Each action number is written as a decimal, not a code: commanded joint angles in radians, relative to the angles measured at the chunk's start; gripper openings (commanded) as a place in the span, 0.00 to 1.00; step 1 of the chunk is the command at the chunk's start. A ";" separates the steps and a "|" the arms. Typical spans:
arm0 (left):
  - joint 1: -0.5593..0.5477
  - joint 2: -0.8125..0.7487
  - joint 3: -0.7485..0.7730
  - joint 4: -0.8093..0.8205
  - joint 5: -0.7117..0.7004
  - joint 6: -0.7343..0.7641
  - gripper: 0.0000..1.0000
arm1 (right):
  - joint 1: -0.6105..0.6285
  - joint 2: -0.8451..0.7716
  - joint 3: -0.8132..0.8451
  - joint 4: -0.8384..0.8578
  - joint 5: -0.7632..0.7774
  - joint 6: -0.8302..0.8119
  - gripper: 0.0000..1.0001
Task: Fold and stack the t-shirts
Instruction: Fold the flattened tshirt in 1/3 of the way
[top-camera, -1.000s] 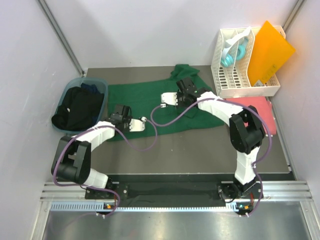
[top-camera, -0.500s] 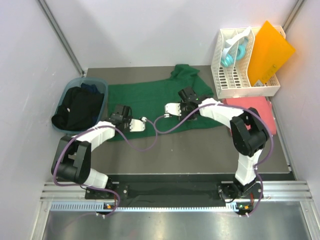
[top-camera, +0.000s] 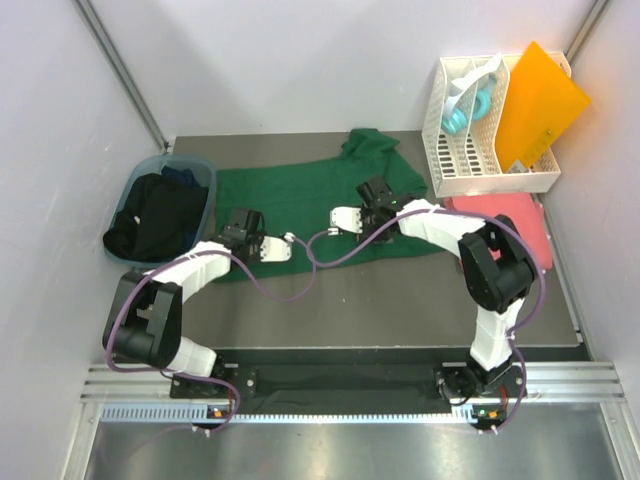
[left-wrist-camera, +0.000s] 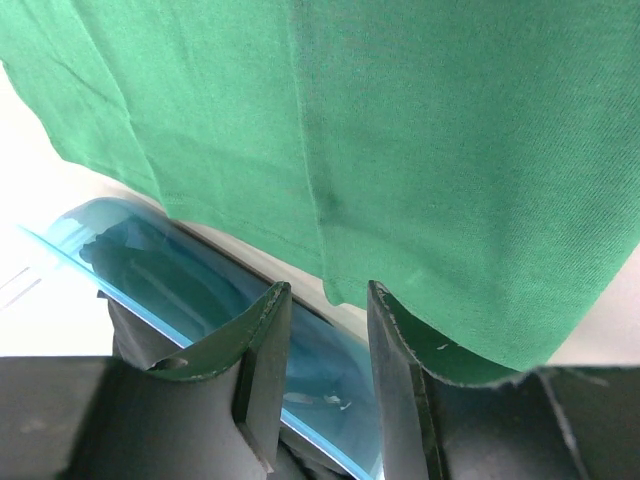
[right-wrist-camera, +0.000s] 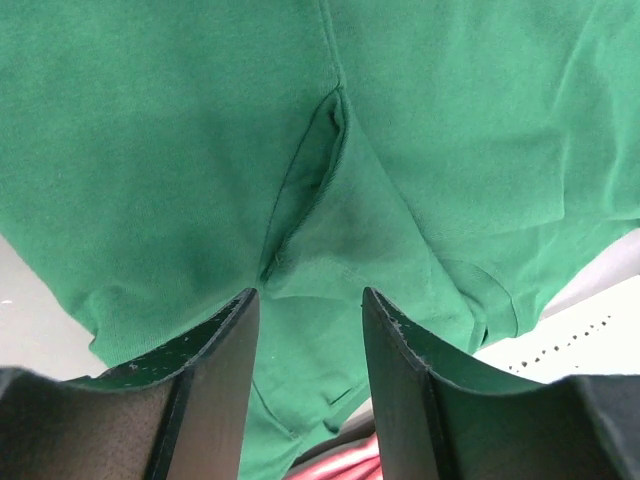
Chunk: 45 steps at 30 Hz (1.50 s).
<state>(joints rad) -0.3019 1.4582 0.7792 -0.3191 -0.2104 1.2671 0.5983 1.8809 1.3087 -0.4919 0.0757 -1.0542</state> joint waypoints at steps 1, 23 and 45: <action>-0.005 0.007 0.037 0.000 -0.001 0.002 0.41 | 0.012 0.017 0.014 0.055 -0.014 0.026 0.45; -0.005 0.016 0.037 0.014 0.003 0.000 0.41 | 0.012 0.023 0.089 0.113 0.068 -0.026 0.00; -0.005 0.002 0.026 0.015 -0.001 -0.002 0.41 | 0.031 -0.045 0.014 0.032 0.012 0.034 0.49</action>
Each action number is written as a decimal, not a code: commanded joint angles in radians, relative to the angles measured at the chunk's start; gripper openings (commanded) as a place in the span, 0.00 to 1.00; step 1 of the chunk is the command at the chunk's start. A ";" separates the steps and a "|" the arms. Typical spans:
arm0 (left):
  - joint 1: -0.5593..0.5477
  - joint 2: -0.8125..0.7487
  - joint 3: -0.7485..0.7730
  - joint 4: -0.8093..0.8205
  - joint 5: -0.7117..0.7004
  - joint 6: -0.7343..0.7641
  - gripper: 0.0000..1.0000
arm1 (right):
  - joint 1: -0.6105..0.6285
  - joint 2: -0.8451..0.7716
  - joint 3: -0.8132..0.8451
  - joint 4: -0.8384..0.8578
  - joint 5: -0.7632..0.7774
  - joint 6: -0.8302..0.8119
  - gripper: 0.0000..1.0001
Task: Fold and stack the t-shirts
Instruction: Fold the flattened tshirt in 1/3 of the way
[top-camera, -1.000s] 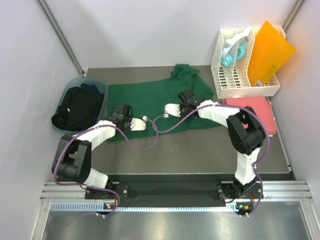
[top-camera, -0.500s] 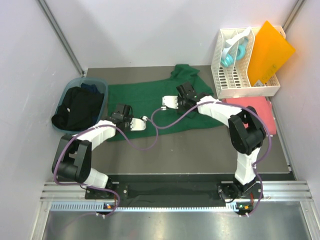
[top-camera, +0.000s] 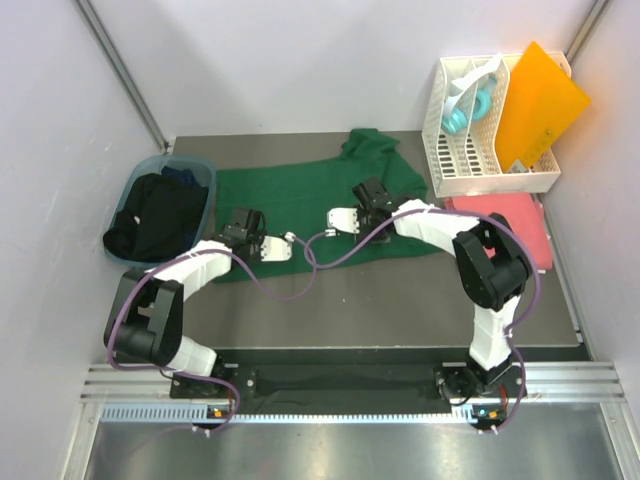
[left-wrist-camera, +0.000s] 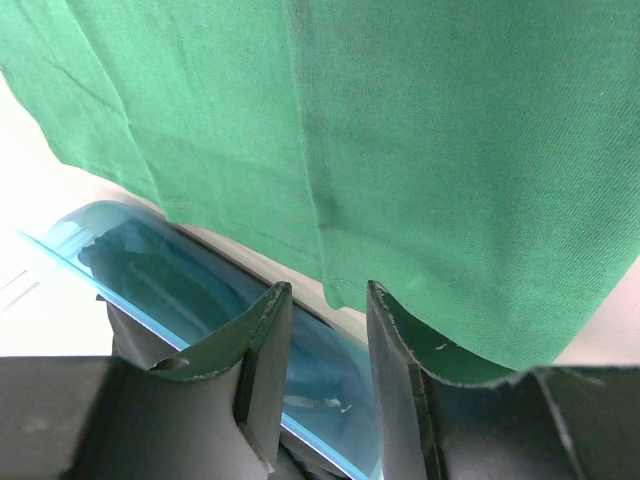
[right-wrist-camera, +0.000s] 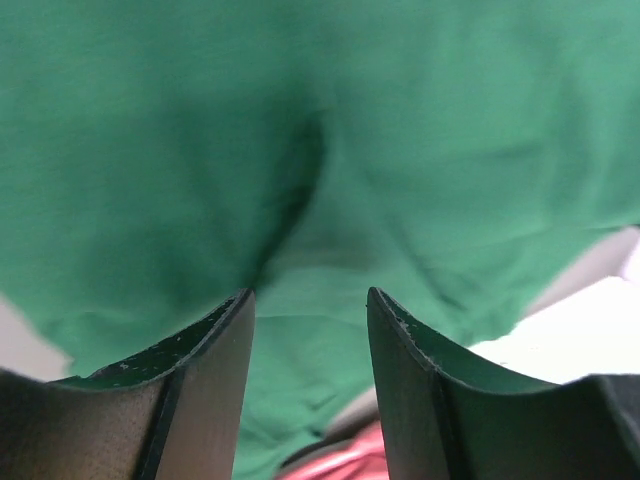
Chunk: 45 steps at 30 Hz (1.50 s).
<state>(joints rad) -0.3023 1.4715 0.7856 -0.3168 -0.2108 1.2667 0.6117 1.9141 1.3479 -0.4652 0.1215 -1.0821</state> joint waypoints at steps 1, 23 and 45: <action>-0.004 -0.010 0.021 0.015 0.001 -0.001 0.41 | 0.019 -0.079 -0.032 0.007 -0.036 0.067 0.49; -0.009 0.000 0.033 0.018 0.001 -0.004 0.41 | 0.014 -0.012 -0.059 0.106 0.012 0.082 0.15; -0.009 -0.023 0.023 0.013 -0.006 0.000 0.41 | 0.011 -0.001 0.054 0.033 0.024 0.034 0.06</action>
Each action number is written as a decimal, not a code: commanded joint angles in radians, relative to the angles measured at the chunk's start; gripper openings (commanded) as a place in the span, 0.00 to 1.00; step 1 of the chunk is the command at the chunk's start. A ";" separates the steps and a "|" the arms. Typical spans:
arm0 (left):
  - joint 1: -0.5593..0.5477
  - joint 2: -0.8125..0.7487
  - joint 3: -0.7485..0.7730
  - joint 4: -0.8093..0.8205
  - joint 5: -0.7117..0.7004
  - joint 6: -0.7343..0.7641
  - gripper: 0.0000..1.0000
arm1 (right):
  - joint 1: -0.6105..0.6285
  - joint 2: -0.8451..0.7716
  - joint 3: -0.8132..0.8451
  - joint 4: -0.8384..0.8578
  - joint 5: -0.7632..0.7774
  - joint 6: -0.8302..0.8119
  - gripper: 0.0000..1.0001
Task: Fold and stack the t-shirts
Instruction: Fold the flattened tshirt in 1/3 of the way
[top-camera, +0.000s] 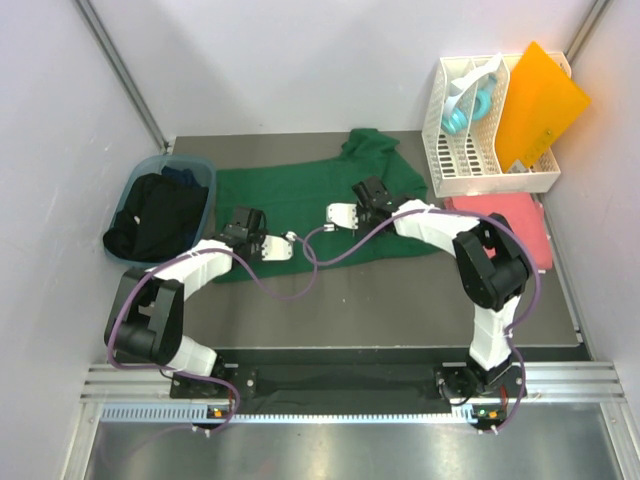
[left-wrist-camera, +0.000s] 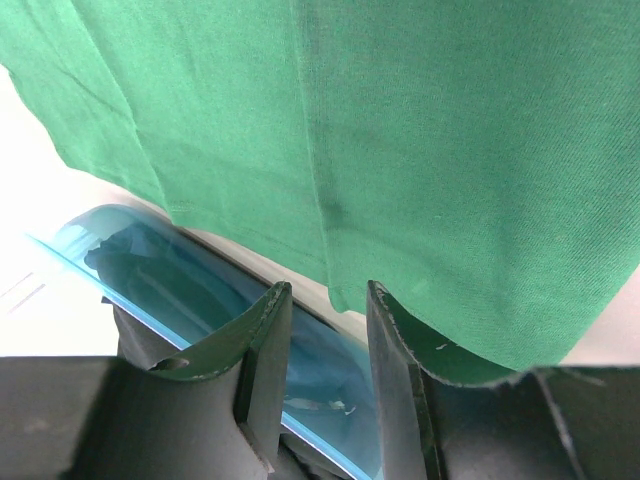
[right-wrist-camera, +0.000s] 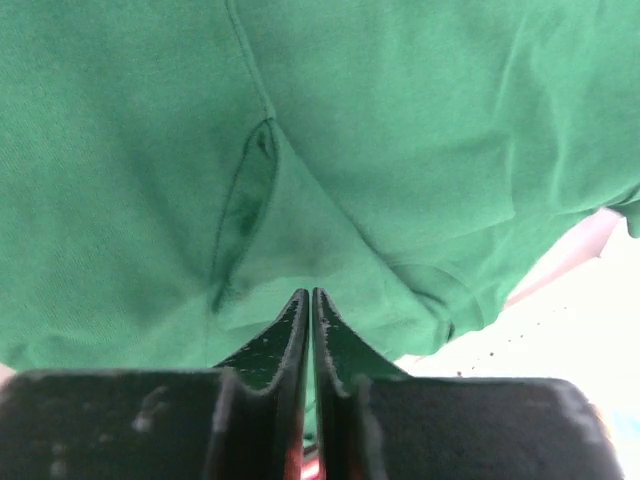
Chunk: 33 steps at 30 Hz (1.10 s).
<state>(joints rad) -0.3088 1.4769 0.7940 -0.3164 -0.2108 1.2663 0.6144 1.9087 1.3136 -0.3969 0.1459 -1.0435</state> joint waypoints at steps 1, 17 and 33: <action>-0.003 -0.030 0.019 0.013 -0.006 -0.004 0.41 | 0.005 0.004 0.108 -0.074 -0.015 0.002 0.20; -0.007 -0.021 0.033 0.008 -0.002 0.001 0.41 | 0.002 -0.020 -0.028 0.018 -0.019 0.048 0.43; -0.007 -0.026 0.028 0.011 -0.006 0.001 0.41 | -0.011 0.024 -0.054 0.084 0.012 0.057 0.37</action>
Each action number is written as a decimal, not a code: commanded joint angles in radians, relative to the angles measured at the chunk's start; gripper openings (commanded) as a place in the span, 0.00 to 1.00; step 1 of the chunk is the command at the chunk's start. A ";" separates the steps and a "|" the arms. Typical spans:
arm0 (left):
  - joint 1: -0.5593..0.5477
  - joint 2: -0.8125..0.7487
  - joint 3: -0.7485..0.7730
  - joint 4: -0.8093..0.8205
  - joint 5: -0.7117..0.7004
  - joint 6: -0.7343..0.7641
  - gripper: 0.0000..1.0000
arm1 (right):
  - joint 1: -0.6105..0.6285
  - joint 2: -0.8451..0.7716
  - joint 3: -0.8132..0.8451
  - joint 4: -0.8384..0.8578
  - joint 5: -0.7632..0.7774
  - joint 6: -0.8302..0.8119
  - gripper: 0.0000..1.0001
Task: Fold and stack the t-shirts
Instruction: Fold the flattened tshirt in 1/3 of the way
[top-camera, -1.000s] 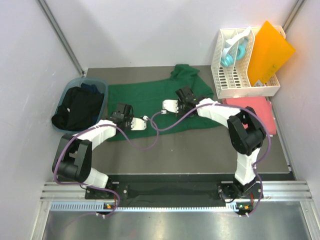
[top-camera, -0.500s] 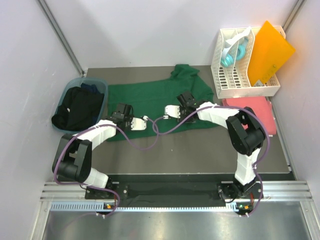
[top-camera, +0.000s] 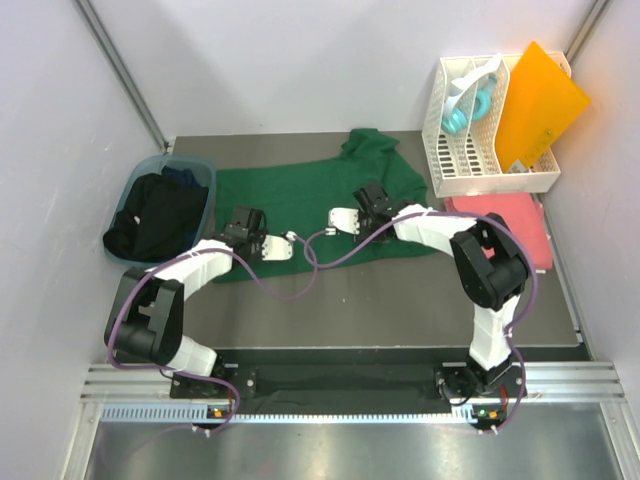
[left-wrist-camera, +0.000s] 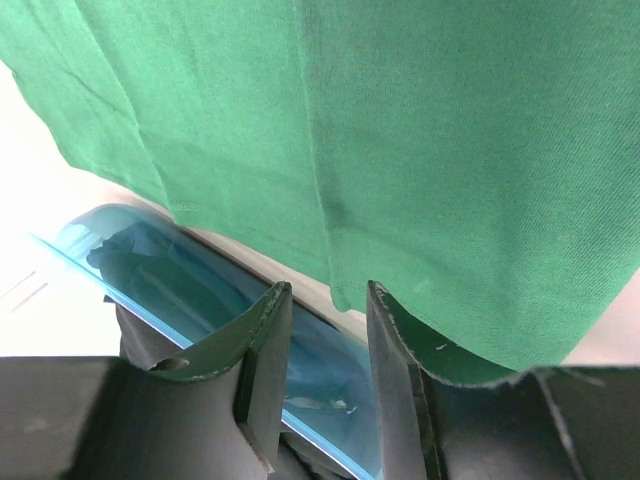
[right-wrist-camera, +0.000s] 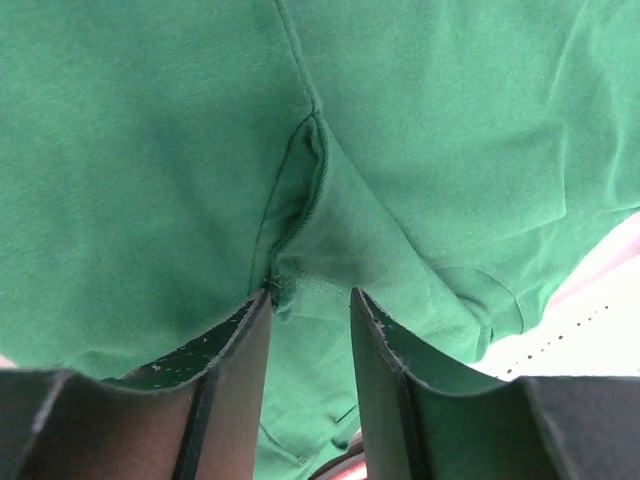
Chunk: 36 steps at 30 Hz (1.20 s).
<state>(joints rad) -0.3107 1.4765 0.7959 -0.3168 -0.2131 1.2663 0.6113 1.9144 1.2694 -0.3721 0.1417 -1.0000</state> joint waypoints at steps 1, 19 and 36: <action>-0.005 -0.025 0.026 0.012 -0.003 0.002 0.41 | -0.011 0.020 -0.008 0.062 0.018 0.015 0.32; -0.004 -0.027 0.023 0.025 -0.003 0.004 0.41 | -0.012 0.015 0.068 -0.004 0.013 0.012 0.14; -0.004 -0.019 0.043 0.019 -0.006 0.016 0.41 | -0.010 0.041 -0.001 0.055 0.007 0.060 0.42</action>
<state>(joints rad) -0.3107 1.4765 0.7994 -0.3157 -0.2184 1.2678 0.6056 1.9335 1.2697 -0.3473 0.1562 -0.9638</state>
